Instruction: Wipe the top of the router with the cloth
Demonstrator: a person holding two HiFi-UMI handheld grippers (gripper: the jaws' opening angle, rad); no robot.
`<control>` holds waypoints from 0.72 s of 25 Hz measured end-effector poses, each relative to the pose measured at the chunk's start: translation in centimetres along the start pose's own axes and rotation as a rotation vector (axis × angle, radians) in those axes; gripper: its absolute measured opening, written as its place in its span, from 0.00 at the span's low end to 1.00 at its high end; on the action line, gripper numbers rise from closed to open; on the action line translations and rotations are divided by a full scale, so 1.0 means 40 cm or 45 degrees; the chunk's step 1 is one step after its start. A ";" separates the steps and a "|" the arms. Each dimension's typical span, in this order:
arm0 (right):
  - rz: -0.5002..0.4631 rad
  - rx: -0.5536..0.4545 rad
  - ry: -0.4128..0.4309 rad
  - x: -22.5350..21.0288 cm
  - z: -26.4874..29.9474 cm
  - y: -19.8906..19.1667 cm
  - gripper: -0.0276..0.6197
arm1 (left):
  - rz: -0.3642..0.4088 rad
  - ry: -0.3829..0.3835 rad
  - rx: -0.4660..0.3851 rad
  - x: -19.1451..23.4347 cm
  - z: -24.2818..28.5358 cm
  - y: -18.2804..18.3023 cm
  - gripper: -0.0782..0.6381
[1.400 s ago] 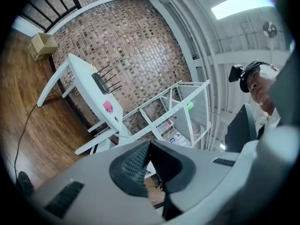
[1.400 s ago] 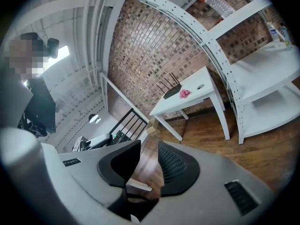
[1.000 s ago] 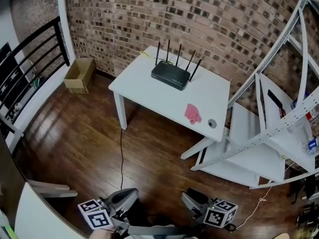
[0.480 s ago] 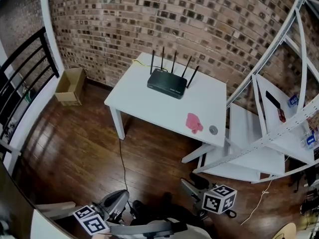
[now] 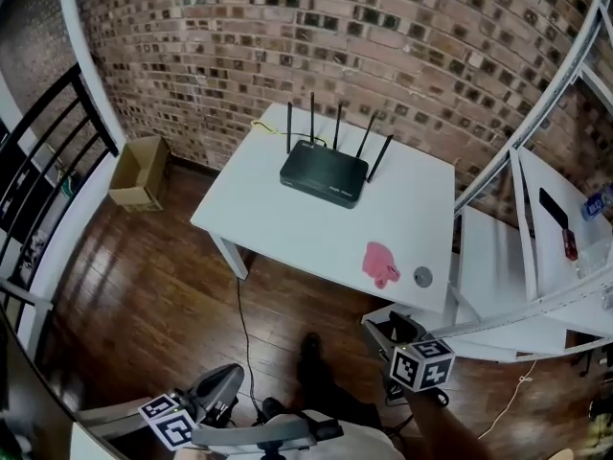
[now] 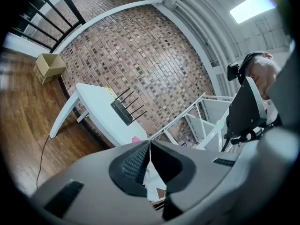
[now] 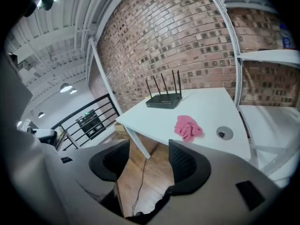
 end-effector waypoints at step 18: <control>-0.323 0.445 -0.036 -0.338 0.557 0.133 0.51 | 0.065 0.026 0.231 0.154 0.658 0.258 0.15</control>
Point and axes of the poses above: the fingertips, and each gripper's own axes: z forward along the fingers, x to its left, y out of its top, the point moved 3 cm from there along -z, backward along the fingers, and after that the axes turned 13 degrees about -y, right-handed, at the moved point
